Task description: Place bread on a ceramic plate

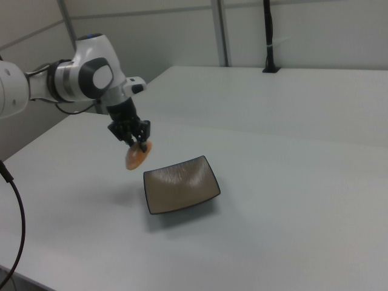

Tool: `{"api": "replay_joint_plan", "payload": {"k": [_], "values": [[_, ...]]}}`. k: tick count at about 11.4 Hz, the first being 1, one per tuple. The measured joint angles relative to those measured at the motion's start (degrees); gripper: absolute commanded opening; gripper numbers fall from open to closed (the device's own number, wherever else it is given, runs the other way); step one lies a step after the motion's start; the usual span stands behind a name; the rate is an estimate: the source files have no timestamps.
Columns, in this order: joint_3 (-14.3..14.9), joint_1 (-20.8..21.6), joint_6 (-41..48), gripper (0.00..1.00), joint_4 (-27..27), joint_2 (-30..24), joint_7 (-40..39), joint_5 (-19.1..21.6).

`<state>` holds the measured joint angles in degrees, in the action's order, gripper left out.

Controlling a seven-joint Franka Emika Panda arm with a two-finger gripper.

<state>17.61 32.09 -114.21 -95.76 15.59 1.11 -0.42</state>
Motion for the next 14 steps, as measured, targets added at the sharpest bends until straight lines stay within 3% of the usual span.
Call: {"api": "replay_joint_plan", "payload": {"k": [2,6,7,9,10,14], "values": [[1.68,-1.06,0.00,0.36,-0.35,0.33,-2.03,0.02],[2.07,-4.18,0.00,0.40,-0.93,2.13,-4.73,0.02],[2.09,-4.73,0.00,0.48,-0.97,2.73,-5.05,0.02],[2.09,-5.39,-0.27,0.86,-0.99,4.12,-5.13,0.02],[2.09,-5.54,-0.55,1.00,-1.00,4.85,-5.13,0.02],[2.06,-5.56,-1.17,1.00,-0.98,6.32,-5.13,0.02]]}}
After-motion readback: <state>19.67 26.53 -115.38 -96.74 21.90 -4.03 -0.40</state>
